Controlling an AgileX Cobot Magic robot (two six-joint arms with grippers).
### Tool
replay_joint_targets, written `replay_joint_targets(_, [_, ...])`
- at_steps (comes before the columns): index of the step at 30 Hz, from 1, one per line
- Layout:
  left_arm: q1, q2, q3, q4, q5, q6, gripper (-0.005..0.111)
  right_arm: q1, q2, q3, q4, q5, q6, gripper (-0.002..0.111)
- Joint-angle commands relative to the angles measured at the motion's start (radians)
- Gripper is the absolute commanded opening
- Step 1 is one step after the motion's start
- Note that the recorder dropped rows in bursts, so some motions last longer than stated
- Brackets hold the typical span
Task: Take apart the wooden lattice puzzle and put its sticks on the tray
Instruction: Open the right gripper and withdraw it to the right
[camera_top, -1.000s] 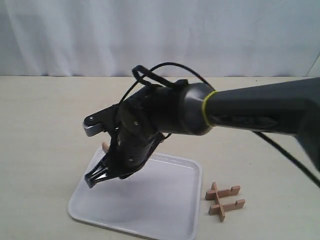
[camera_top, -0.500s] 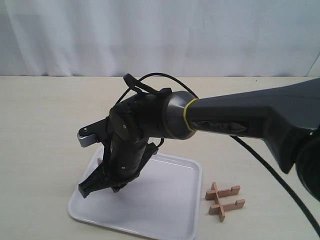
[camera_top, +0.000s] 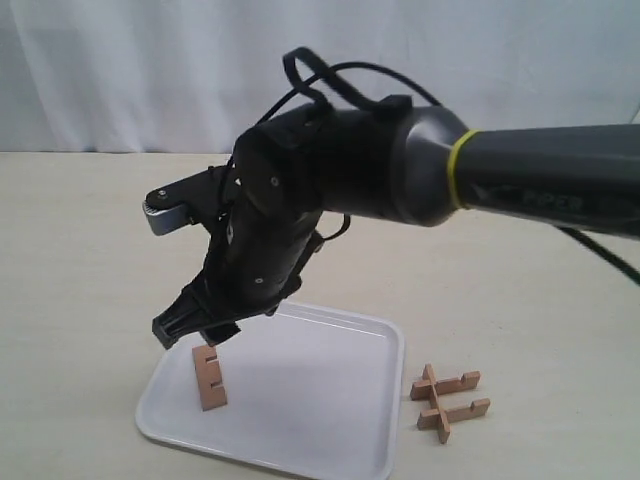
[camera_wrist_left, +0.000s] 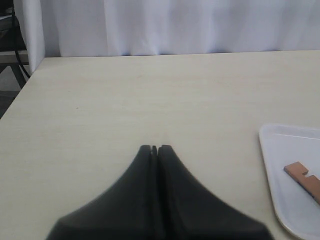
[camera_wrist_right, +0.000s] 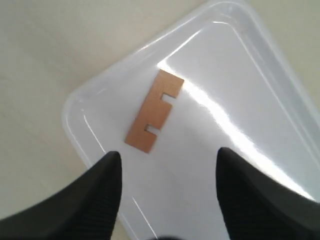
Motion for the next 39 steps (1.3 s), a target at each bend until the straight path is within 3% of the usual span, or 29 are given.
replay_joint_targets(1, [0.001, -0.001, 0.002, 0.003, -0.009, 0.001, 0.0, -0.002, -0.055, 0.015, -0.169, 0.131, 0.039, 0.054])
replay_joint_targets(7, [0.001, -0.001, 0.002, 0.003, -0.009, 0.001, 0.0, -0.045, -0.127, 0.195, -0.418, 0.15, 0.222, 0.054])
replay_joint_targets(20, [0.001, -0.001, 0.002, 0.003, -0.009, 0.001, 0.0, -0.354, -0.459, 0.604, -0.407, 0.115, 0.133, 0.054])
replay_joint_targets(26, [0.001, -0.001, 0.002, 0.003, -0.009, 0.001, 0.0, -0.549, -0.585, 0.628, -0.272, 0.068, 0.12, 0.054])
replay_joint_targets(39, [0.001, -0.001, 0.002, 0.003, -0.009, 0.001, 0.0, -0.569, -0.579, 0.793, -0.163, -0.193, 0.04, 0.054])
